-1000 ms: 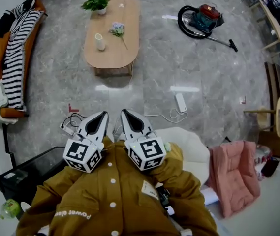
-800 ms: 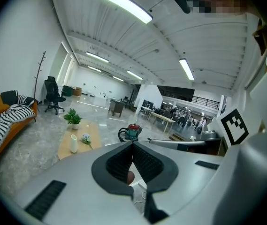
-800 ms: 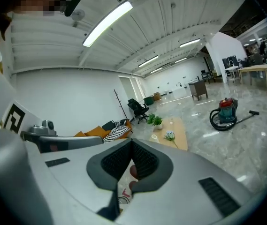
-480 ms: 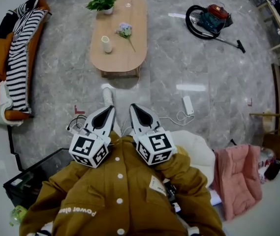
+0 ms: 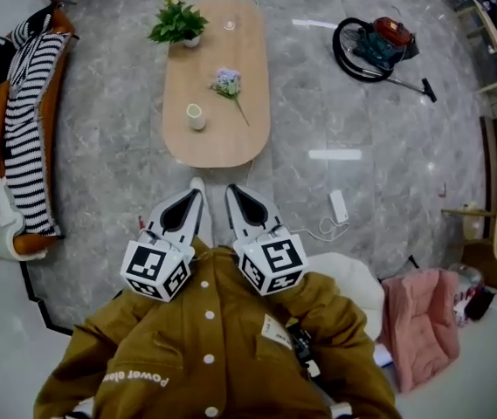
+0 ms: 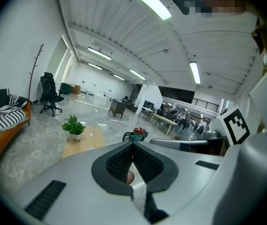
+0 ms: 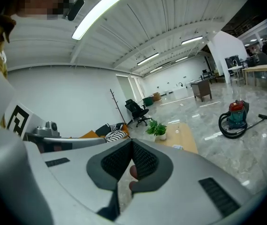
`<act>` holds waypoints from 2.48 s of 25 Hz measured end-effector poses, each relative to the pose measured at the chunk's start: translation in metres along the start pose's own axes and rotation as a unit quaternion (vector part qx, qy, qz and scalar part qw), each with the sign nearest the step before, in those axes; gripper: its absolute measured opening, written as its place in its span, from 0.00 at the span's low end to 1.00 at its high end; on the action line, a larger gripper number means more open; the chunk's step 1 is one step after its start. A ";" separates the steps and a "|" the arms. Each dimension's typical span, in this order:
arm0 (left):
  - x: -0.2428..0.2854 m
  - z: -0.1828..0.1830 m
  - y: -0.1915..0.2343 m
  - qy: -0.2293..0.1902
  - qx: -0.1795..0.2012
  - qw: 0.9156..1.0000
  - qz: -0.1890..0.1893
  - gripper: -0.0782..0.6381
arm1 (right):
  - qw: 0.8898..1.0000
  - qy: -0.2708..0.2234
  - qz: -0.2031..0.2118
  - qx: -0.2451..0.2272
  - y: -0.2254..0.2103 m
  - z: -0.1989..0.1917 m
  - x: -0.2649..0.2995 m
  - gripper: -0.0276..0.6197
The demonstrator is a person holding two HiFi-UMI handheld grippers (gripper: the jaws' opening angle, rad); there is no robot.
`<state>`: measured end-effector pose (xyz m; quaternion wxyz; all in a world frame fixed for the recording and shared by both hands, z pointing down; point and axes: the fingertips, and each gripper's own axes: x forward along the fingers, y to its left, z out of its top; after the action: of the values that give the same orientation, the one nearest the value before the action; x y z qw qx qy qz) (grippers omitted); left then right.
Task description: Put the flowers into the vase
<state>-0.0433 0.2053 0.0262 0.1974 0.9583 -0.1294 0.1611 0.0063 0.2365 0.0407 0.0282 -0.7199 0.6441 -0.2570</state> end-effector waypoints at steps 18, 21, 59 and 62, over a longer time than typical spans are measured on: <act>0.092 0.050 0.187 0.051 -0.045 0.997 -0.020 0.11 | 0.996 0.087 -0.033 0.002 -0.025 0.034 0.196 0.04; 0.102 0.045 0.190 0.054 -0.054 0.997 -0.012 0.11 | 0.994 0.102 -0.025 -0.002 -0.036 0.027 0.204 0.04; 0.321 -0.132 0.245 0.091 -0.030 0.992 0.076 0.11 | 0.986 0.131 0.019 -0.104 -0.233 -0.140 0.327 0.04; 0.331 -0.145 0.250 0.094 -0.030 0.992 0.078 0.11 | 0.985 0.137 0.010 -0.103 -0.246 -0.153 0.334 0.04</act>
<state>0.1439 -0.0172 0.3558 0.2243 0.9194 -0.1897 0.2614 0.1812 0.0080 0.3762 -0.1318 -0.6704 0.6722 -0.2850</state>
